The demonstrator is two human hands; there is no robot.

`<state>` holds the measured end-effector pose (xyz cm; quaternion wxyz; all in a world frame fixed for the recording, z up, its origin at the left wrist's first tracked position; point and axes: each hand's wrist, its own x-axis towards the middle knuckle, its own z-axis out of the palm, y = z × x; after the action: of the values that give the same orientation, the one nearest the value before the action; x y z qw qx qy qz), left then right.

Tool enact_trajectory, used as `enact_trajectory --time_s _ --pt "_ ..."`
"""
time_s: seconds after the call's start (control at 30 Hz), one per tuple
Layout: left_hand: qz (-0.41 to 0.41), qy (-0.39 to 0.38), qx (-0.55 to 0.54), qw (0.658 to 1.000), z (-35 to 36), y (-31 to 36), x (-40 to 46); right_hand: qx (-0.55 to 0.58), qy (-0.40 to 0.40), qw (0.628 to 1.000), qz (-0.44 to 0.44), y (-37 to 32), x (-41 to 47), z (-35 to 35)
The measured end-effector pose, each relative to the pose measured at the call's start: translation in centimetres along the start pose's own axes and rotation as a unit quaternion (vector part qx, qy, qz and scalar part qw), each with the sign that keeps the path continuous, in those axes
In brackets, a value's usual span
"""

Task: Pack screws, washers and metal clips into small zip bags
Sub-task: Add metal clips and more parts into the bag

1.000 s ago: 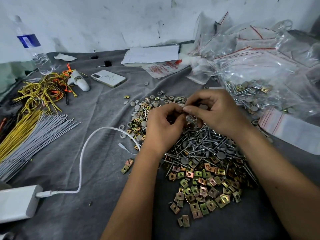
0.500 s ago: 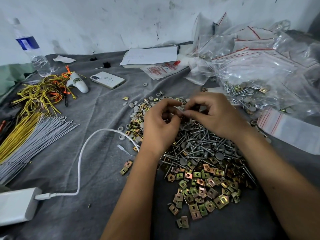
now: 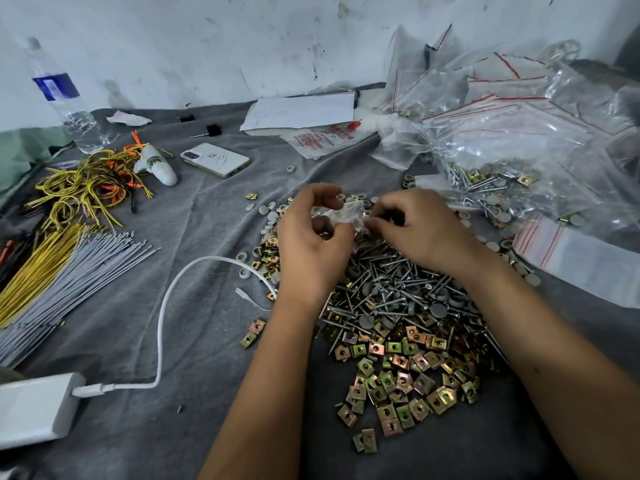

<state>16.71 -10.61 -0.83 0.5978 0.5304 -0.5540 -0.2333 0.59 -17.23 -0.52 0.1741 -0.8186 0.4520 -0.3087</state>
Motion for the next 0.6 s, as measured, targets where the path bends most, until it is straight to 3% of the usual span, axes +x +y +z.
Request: enact_trajectory --time_s 0.27,0.43,0.53,0.6 --pt "-0.017 0.102 0.145 0.984 -2.6 1.5 2.0 0.017 -0.031 0.999 0.012 -5.2 2.7 -3.1" --pt "-0.034 0.113 0.23 0.966 -6.1 6.2 3.8 0.075 0.037 0.996 -0.022 -9.1 4.2 -5.6" --pt "-0.019 0.109 0.299 0.948 -7.8 9.0 4.0 0.024 0.0 0.999 -0.038 -10.8 4.6 -5.9" --pt "-0.004 0.119 0.3 0.946 -8.3 10.2 4.0 0.071 0.049 0.995 -0.05 -11.3 5.1 -6.1"
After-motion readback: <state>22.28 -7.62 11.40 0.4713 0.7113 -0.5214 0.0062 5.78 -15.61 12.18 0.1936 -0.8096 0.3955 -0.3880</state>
